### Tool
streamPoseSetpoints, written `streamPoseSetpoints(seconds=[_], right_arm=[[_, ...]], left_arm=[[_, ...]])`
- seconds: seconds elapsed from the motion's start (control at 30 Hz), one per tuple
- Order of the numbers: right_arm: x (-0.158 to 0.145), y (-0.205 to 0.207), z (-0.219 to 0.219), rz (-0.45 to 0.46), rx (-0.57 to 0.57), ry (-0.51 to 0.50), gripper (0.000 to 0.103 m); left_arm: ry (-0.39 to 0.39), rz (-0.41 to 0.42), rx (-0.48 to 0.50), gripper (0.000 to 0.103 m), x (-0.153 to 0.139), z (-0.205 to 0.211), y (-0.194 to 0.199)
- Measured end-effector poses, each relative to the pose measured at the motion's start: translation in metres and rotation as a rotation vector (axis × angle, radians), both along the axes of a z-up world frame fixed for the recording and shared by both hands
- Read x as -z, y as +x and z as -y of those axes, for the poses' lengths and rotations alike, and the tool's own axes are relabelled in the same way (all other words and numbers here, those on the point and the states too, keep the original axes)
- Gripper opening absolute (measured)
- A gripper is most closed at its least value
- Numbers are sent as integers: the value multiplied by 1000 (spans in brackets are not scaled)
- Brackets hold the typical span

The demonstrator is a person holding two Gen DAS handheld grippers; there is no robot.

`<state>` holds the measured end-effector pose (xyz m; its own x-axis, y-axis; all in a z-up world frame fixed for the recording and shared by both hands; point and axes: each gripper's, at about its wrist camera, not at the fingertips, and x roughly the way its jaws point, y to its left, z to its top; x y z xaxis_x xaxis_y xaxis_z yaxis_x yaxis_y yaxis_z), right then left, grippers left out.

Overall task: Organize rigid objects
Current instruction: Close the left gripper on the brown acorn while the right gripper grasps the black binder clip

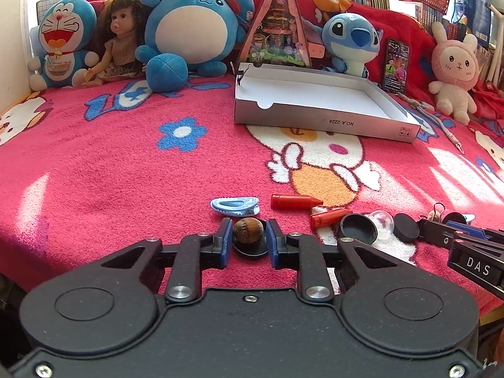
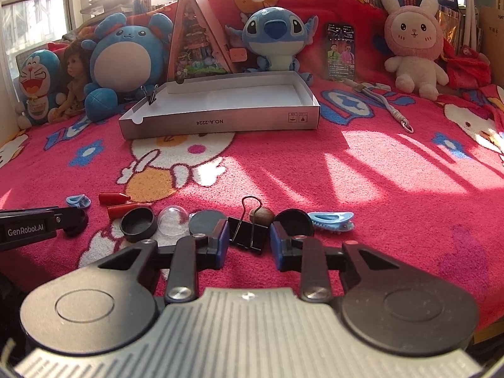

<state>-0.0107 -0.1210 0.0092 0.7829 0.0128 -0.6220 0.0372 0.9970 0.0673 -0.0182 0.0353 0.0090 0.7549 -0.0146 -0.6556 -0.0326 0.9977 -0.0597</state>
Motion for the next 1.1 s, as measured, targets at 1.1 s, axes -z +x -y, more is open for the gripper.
streamPoseSetpoints(seconds=[1.1], right_arm=[[1,14,-2,67,10,-19,25]], left_arm=[[0,78,66,20,-10,15,4]])
